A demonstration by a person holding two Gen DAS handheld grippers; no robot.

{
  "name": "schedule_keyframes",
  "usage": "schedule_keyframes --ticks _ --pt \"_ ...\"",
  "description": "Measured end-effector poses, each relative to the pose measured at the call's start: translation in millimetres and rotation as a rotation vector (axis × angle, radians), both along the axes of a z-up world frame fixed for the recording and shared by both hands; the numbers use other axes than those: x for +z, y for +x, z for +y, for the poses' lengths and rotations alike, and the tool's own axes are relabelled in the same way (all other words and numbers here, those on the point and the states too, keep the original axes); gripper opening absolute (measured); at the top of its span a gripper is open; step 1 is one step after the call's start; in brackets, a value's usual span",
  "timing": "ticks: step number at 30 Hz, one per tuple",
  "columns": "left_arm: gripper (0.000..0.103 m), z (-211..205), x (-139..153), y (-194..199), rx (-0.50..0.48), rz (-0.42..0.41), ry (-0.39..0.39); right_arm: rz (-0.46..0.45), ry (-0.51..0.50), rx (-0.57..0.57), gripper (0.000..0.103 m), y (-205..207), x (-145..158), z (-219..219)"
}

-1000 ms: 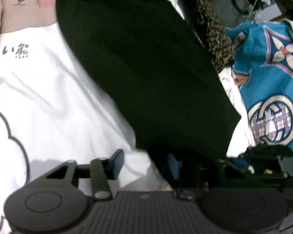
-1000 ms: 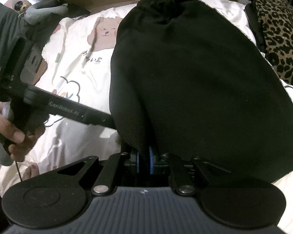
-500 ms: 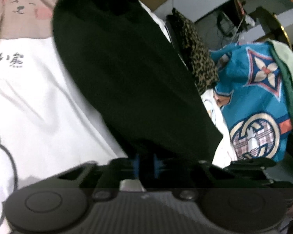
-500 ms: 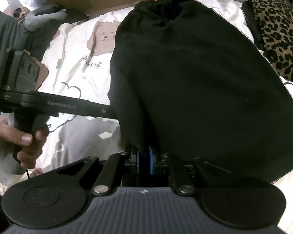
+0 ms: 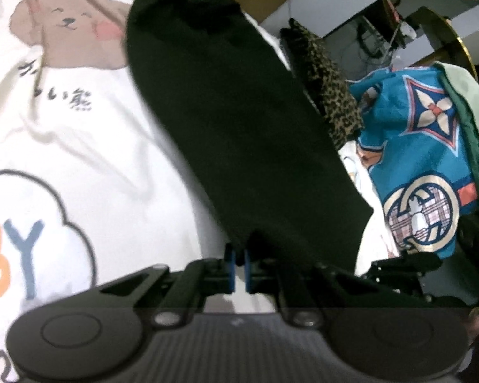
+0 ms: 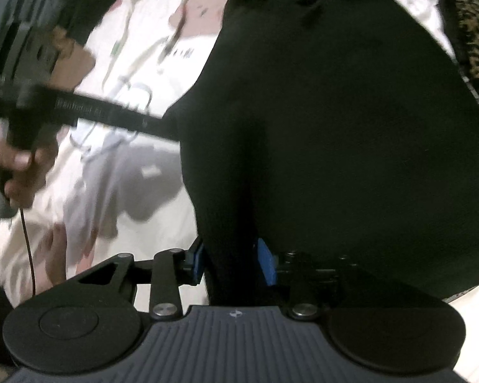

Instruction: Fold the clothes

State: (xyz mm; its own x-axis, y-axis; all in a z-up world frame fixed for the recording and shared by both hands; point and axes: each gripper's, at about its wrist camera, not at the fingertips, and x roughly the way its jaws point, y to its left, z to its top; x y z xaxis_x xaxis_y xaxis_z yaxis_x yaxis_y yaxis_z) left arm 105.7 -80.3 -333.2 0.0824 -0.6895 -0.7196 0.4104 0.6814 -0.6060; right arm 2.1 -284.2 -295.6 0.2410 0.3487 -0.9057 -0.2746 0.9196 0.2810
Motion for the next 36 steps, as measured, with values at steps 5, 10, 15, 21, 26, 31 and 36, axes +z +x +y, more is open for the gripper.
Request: schedule_keyframes --ticks 5,10,15,21,26,31,36 --pt "0.004 10 -4 -1 -0.015 0.002 0.025 0.027 -0.014 0.044 0.044 -7 -4 4" --pt "0.001 20 -4 1 -0.013 0.018 0.030 0.045 -0.076 0.053 0.044 -11 -13 0" --pt "0.000 24 -1 2 -0.029 0.035 0.034 0.072 -0.077 0.075 0.044 -14 -17 -5" --pt "0.004 25 5 8 -0.023 0.038 0.027 0.108 -0.036 0.072 0.044 -16 -13 -15" --pt "0.004 13 10 10 -0.056 0.041 -0.006 0.111 0.023 0.024 0.044 -14 -3 -30" --pt "0.004 -9 13 6 -0.127 0.035 -0.032 0.129 0.121 -0.061 0.044 -11 2 -52" --pt "0.004 -21 11 0 -0.189 0.042 -0.031 0.131 0.181 -0.098 0.045 -12 7 -72"
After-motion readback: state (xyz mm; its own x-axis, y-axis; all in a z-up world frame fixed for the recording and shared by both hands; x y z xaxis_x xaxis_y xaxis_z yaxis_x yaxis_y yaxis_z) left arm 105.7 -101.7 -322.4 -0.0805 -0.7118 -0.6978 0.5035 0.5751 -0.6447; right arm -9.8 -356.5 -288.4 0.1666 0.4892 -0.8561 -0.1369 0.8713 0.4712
